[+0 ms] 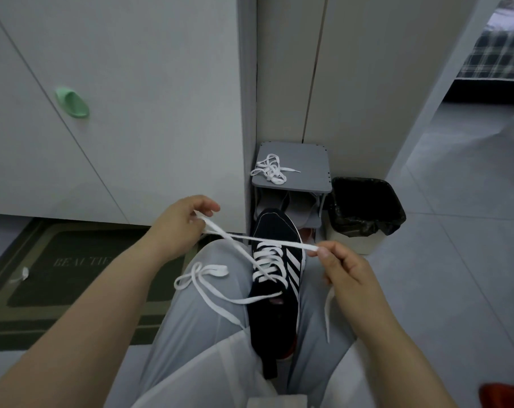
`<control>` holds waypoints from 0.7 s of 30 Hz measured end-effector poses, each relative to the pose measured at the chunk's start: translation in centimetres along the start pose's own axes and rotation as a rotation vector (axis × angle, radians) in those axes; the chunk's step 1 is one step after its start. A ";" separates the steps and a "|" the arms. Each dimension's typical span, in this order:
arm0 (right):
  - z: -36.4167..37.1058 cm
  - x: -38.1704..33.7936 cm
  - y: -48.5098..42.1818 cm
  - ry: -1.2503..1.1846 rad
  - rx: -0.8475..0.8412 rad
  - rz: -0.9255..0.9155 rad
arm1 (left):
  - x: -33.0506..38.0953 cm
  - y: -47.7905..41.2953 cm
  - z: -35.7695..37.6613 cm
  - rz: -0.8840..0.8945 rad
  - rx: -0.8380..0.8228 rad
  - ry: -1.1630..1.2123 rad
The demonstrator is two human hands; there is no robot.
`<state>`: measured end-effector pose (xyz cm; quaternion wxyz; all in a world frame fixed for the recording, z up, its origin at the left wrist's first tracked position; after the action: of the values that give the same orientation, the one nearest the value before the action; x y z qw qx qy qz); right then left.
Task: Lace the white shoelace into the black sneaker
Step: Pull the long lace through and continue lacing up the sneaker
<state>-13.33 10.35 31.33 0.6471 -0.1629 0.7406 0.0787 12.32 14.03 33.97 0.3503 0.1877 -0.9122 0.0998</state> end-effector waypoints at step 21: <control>0.9 1.7 -0.1 0.212 -0.244 -0.034 | 1.1 4.1 0.5 0.145 -0.130 -0.163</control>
<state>-12.67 10.34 29.51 0.5420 -0.2601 0.7868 0.1396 9.59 17.36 34.13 0.2782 0.1056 -0.9534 0.0501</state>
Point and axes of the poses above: each hand's wrist, its own y-axis away from the middle knuckle, its own z-axis out of the palm, x = y × z, the point moved 4 cm from there along -y, towards the middle knuckle, and after that the axes turned 5 degrees about x, right-handed, at the moved point
